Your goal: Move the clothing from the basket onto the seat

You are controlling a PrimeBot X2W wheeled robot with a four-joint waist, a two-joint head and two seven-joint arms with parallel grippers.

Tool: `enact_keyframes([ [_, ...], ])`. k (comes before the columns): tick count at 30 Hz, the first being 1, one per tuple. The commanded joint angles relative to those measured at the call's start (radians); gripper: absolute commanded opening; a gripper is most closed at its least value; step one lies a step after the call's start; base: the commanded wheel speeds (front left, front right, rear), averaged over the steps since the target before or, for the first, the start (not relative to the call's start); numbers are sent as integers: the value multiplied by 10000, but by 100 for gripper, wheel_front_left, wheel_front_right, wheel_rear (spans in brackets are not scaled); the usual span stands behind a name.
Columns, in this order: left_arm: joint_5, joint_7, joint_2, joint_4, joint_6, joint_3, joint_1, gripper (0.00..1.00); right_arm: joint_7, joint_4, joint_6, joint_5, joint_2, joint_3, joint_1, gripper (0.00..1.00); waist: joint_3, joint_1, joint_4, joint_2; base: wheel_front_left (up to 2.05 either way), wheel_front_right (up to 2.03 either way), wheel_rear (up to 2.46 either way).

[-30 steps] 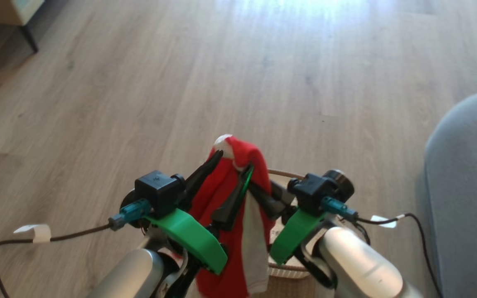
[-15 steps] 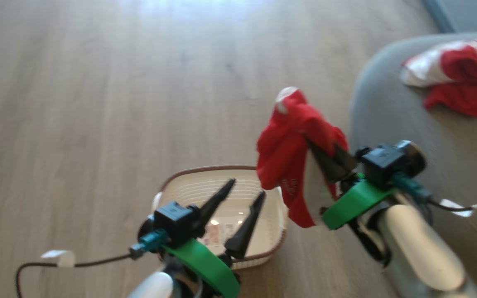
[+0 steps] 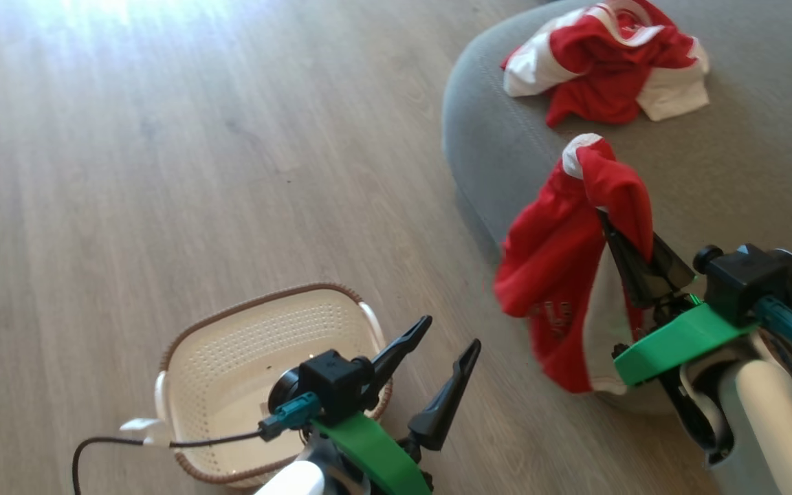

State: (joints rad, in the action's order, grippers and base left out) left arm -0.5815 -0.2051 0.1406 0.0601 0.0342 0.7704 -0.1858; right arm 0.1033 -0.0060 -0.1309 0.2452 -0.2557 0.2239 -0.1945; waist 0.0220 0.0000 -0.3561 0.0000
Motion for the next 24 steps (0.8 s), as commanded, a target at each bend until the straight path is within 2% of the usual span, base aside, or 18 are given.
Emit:
enact_keyframes([
  [1, 71, -124, -91, -223, -71, -283, -540, 100, -77, -514, 2, 0, -85, 11, -156, 0, 138, 0, -179, 0, 0, 0, 0],
  [8, 132, 3, -17, -247, -183, -144, -747, 100, -144, -769, 2, -24, 6, -465, -160, 0, 744, 0, 197, 0, 0, 0, 0],
  [13, 315, 248, 222, -550, -181, -207, -1190, 100, -241, -766, 2, 1, 58, -1066, -835, 0, 1870, 0, 560, 0, 0, 0, 0],
  [20, 706, 936, 1015, -1553, 3, -670, -2094, 100, -464, 124, 2, 82, 592, -2526, -3910, 0, 4544, 0, 775, 0, 0, 0, 0],
  [22, 847, 1103, 1270, -1838, 83, -819, -2299, 100, -605, 602, 2, -35, 496, -2780, -5163, 0, 5180, 0, 814, 0, 0, 0, 0],
  [24, 955, 1271, 1401, -2120, 125, -863, -2477, 100, -660, 1028, 2, -82, 336, -3541, -6560, 0, 5722, 0, 959, 0, 0, 0, 0],
])
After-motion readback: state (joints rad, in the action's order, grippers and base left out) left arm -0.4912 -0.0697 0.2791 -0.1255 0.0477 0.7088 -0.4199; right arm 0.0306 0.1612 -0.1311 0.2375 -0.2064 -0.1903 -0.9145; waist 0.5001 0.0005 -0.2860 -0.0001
